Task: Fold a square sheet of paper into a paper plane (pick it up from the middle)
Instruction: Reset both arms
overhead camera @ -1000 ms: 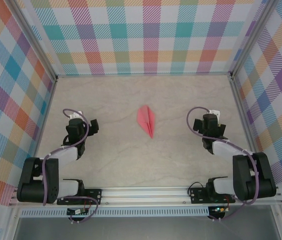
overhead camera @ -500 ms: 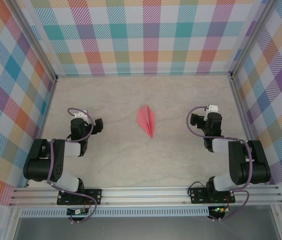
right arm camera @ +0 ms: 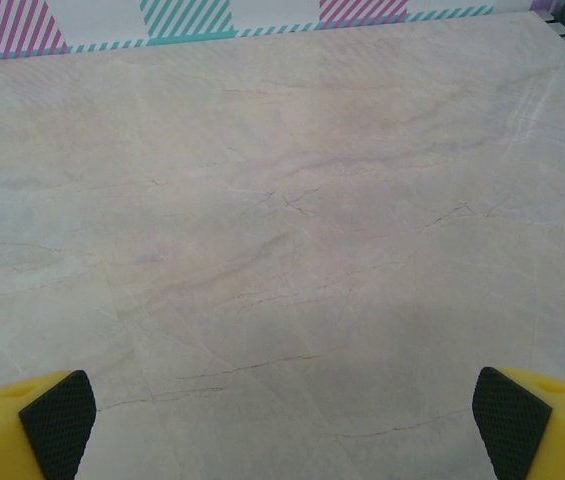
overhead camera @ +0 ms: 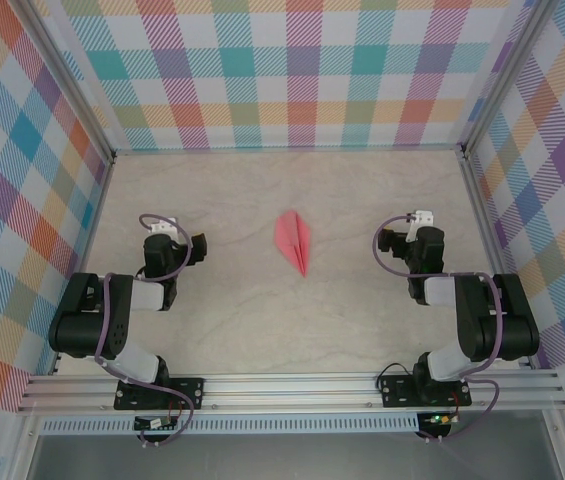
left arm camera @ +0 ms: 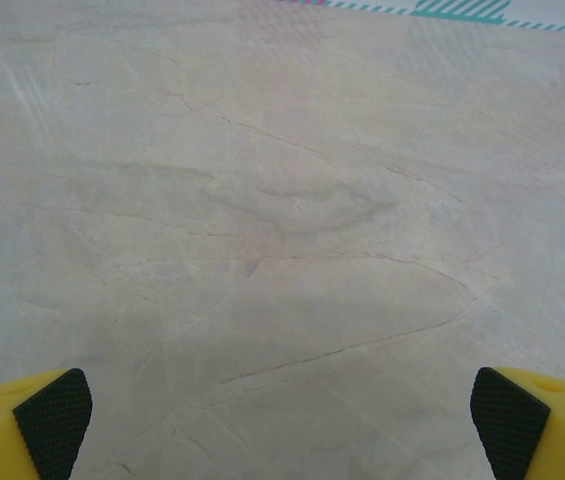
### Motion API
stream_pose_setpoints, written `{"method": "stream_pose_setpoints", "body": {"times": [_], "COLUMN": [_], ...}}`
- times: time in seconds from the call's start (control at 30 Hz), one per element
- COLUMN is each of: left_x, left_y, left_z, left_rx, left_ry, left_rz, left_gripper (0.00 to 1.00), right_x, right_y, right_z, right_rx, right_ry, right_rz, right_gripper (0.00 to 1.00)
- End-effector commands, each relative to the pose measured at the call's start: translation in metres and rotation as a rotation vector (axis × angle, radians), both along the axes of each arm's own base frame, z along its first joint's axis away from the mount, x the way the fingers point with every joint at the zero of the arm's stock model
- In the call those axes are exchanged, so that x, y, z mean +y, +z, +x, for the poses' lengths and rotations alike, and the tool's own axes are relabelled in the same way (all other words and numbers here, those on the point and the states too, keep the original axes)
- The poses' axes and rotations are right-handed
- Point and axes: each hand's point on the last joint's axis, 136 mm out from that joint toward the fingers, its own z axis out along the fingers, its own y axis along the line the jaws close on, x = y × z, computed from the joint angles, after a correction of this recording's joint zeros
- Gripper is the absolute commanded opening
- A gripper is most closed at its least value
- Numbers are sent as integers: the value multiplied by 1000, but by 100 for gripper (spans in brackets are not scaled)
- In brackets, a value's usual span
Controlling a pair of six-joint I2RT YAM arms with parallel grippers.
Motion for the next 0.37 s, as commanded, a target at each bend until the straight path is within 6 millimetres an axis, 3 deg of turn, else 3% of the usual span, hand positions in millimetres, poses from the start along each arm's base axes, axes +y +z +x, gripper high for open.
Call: {"method": "stream_pose_setpoints", "body": {"times": [0.0, 0.3, 0.33], "left_x": [-5, -5, -5], "left_y": [5, 4, 4], "left_z": [6, 7, 7], "left_rx": [-10, -7, -6], "left_ry": [-23, -27, -26], "left_rz": [27, 28, 27], "left_gripper": [100, 100, 100], "right_x": [1, 2, 11], "right_y": [6, 6, 6], "right_z": [3, 2, 2], "right_rx": [-33, -35, -36], "right_ry": [18, 22, 75], "right_rz": [0, 0, 3], "right_gripper": [100, 100, 100]}}
